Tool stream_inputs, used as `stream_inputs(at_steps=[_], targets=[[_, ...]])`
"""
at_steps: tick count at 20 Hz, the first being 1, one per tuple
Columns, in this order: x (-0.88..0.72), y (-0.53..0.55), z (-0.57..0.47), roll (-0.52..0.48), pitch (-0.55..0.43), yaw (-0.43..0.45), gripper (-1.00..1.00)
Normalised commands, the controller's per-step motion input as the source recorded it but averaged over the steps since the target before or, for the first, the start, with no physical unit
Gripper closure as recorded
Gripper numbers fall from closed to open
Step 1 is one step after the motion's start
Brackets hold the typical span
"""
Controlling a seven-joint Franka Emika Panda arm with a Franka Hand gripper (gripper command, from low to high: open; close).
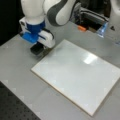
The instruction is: Erasing curve lines
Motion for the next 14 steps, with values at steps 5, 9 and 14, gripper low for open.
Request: stream_inputs(at_steps=[5, 9, 14], targets=[[0.17, -0.11, -0.03, 0.198, 0.08, -0.03, 1.0], [0.16, -0.1, -0.06, 0.237, 0.041, -0.055, 1.0], [0.12, -0.07, -0.1, 0.244, 0.045, -0.054, 1.0]])
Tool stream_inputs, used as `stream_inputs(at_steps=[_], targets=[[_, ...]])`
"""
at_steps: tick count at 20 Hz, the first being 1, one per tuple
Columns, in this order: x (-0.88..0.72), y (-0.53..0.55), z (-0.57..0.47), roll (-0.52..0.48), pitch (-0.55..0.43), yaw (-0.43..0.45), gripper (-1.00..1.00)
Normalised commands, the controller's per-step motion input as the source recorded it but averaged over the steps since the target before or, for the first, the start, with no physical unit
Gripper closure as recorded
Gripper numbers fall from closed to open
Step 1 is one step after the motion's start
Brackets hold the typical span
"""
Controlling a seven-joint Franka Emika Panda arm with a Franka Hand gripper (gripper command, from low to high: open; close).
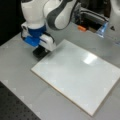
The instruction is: Erasing curve lines
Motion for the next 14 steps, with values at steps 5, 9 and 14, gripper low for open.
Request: stream_inputs(at_steps=[5, 9, 14], targets=[[0.08, -0.11, -0.03, 0.168, 0.023, 0.0, 1.0], [0.03, -0.15, 0.0, 0.118, 0.017, 0.019, 1.0], [-0.04, -0.15, -0.1, 0.087, 0.0, -0.007, 1.0]])
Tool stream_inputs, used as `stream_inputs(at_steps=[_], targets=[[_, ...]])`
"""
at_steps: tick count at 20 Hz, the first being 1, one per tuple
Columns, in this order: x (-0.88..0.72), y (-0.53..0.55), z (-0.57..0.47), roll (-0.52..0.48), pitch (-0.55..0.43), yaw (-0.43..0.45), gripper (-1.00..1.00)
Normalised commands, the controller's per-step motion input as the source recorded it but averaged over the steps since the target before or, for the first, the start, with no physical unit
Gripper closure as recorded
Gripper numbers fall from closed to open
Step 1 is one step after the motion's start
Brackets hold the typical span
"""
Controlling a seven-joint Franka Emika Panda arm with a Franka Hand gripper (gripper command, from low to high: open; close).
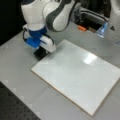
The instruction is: Erasing curve lines
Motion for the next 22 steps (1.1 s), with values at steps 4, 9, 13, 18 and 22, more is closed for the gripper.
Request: stream_inputs(at_steps=[4, 9, 13, 18, 22], targets=[[0.01, -0.07, -0.15, 0.091, -0.041, -0.005, 1.0], [0.05, 0.03, -0.11, 0.108, -0.071, -0.023, 1.0], [0.01, 0.1, -0.11, 0.125, -0.063, -0.034, 1.0], [-0.02, 0.08, -0.11, 0.123, -0.062, -0.036, -1.0], [0.0, 0.02, -0.09, 0.108, -0.073, -0.038, -1.0]])
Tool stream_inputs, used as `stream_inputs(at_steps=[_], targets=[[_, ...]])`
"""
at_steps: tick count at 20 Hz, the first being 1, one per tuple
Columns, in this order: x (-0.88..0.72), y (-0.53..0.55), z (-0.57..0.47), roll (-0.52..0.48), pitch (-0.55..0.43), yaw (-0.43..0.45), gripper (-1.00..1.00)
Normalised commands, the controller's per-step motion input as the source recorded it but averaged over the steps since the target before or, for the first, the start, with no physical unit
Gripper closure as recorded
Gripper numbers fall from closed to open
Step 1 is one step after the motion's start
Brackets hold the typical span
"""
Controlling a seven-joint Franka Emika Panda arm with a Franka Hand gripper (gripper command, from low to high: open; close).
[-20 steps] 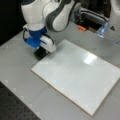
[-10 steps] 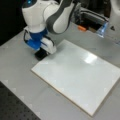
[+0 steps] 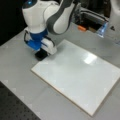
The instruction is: Erasing curve lines
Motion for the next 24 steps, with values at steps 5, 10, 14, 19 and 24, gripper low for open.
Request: stream_inputs(at_steps=[5, 10, 14, 19, 24], targets=[[-0.01, -0.01, -0.01, 0.066, -0.065, -0.072, -1.0], [-0.1, 0.01, 0.2, -0.03, -0.008, -0.109, -1.0], [-0.24, 0.06, 0.43, -0.172, 0.085, -0.081, -1.0], [-0.28, 0.18, 0.29, -0.187, 0.097, -0.035, -1.0], [-0.24, 0.44, 0.06, -0.067, -0.033, -0.036, -1.0]])
